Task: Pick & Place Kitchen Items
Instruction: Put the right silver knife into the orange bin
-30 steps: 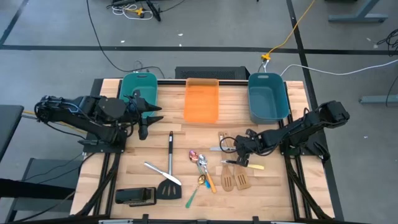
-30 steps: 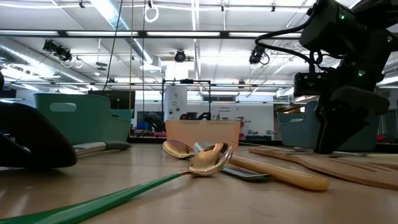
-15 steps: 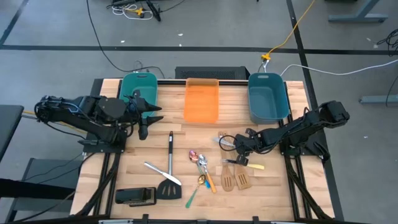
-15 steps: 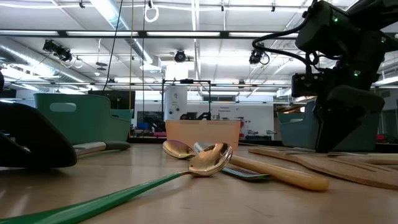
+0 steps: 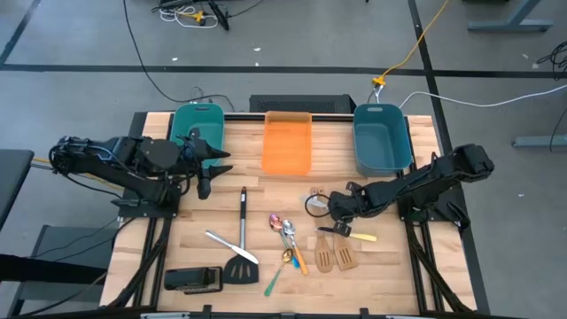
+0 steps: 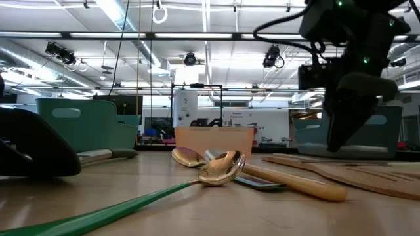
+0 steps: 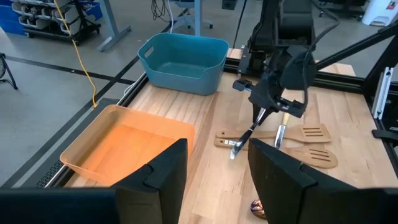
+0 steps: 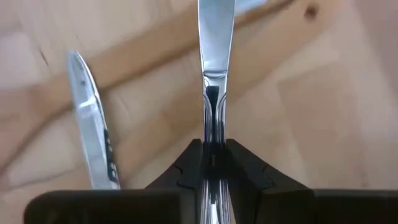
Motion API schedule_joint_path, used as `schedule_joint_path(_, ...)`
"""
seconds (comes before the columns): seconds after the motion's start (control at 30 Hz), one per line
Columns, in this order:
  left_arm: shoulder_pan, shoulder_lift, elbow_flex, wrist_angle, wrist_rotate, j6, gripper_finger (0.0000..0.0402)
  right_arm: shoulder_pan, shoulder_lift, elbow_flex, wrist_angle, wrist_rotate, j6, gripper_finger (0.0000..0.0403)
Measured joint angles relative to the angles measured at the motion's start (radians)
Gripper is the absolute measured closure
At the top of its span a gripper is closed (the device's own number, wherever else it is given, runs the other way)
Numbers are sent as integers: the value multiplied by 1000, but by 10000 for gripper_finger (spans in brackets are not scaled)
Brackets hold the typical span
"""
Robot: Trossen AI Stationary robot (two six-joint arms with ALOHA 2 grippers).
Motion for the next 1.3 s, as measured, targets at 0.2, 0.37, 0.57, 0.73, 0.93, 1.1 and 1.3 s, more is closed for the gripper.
schedule_joint_path(0.2,0,0,0,-1,0,0,225,-6,-1,93,-88,26,0,349)
schedule_joint_path(0.37,0,0,0,0,0,0,225,-25,-2,168,-99,60,18,349)
schedule_joint_path(0.57,0,0,0,0,0,0,225,-72,-3,242,-95,115,53,349)
schedule_joint_path(0.73,0,0,0,0,0,0,225,-118,-4,264,-27,136,55,349)
schedule_joint_path(0.93,0,0,0,0,0,0,225,-169,-4,264,82,136,65,349)
schedule_joint_path(1.1,0,0,0,0,0,0,225,-208,-4,264,168,137,59,349)
schedule_joint_path(1.3,0,0,0,0,0,0,225,-263,-4,264,266,137,48,349)
